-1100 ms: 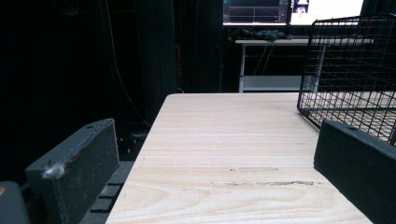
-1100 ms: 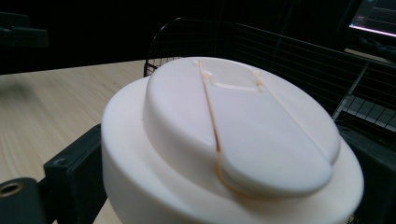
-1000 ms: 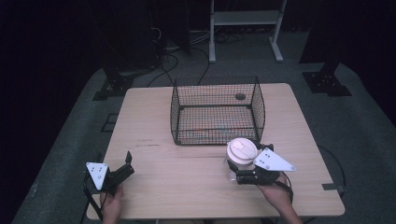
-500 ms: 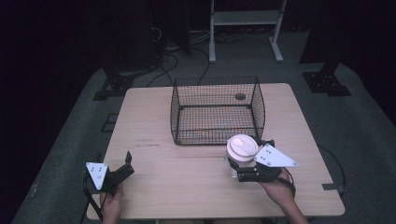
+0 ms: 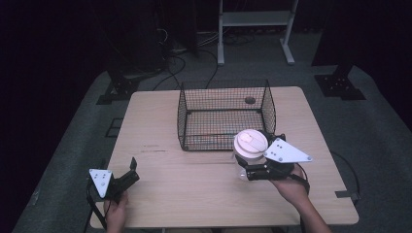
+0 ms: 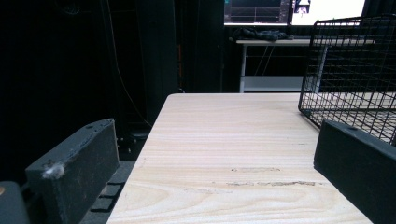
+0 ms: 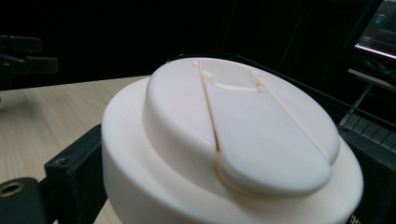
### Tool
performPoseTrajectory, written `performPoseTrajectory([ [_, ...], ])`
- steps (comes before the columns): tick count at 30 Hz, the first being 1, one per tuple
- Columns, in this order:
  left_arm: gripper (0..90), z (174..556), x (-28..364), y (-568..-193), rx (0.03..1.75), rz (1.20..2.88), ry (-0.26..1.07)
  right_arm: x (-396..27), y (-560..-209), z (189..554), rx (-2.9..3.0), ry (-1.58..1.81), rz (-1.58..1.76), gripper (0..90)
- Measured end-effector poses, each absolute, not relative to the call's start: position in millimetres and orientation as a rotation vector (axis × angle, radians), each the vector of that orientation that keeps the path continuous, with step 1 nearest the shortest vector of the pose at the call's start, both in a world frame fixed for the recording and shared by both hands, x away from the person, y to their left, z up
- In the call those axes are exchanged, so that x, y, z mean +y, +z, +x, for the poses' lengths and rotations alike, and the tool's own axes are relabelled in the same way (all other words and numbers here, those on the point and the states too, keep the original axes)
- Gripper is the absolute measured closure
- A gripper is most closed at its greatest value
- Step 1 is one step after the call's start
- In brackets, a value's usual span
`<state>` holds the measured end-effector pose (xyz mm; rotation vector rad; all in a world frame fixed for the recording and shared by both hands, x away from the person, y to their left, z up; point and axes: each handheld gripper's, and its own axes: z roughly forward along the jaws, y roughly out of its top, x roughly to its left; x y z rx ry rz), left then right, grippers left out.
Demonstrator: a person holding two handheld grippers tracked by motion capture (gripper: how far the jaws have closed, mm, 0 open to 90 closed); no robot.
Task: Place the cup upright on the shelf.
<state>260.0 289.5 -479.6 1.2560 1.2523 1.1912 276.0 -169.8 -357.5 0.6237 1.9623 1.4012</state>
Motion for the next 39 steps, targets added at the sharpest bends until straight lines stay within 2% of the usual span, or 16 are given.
performPoseTrajectory([
  [17, 0.0, 260.0, 289.7, -479.5, 1.254, 1.249, 1.191, -160.1, -314.6, 291.7, 1.967, 1.427, 0.566, 4.1],
  [39, 0.0, 259.7, 290.2, -479.5, 1.253, 1.244, 1.19, -151.4, -281.5, 319.4, 1.952, 1.409, 0.558, 4.1],
])
